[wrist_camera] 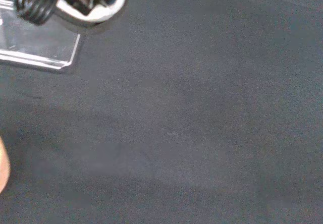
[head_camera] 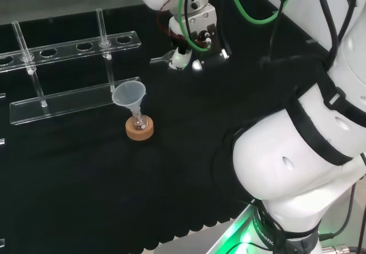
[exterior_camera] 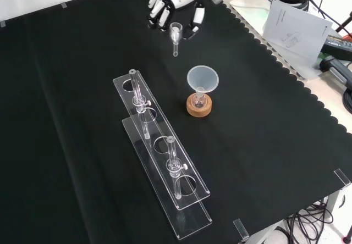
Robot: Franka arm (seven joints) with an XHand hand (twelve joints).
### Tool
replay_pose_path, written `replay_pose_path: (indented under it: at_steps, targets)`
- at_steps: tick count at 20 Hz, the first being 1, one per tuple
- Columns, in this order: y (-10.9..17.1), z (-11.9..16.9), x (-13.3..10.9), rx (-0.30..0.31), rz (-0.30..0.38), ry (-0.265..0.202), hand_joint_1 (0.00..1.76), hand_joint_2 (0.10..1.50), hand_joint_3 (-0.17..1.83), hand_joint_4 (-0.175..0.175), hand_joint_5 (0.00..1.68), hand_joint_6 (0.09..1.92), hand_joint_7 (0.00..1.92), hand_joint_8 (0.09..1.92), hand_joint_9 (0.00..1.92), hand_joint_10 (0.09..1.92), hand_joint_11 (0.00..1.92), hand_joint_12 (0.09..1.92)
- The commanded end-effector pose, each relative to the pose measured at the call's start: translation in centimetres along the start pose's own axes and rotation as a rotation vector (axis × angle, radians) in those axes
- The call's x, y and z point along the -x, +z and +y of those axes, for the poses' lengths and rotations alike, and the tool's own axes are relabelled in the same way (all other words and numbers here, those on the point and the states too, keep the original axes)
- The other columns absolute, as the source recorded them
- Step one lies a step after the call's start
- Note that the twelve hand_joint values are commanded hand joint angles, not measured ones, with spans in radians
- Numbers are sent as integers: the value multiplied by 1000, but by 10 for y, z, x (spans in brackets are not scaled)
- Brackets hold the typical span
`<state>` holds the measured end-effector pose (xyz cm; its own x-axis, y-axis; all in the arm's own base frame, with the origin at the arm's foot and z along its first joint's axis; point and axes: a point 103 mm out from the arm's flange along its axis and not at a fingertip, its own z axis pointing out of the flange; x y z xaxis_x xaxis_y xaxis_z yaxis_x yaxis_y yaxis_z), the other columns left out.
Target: Pour all the NaCl from the weighing funnel into the round-bottom flask.
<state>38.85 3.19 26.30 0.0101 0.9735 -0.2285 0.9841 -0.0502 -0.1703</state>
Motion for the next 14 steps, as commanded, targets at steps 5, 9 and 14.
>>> replay_pose_path:
  at_steps: [5,9,14]
  targets:
    - [-13,-23,-23,-2,-52,-11,1094,723,592,175,1184,804,600,654,958,393,754,1116]
    - [-13,-33,-32,-9,-65,-15,1093,724,591,175,1183,806,600,654,959,391,752,1116]
    - [-12,-39,-41,-28,-96,-20,1093,725,591,175,1181,809,601,653,960,389,751,1117]
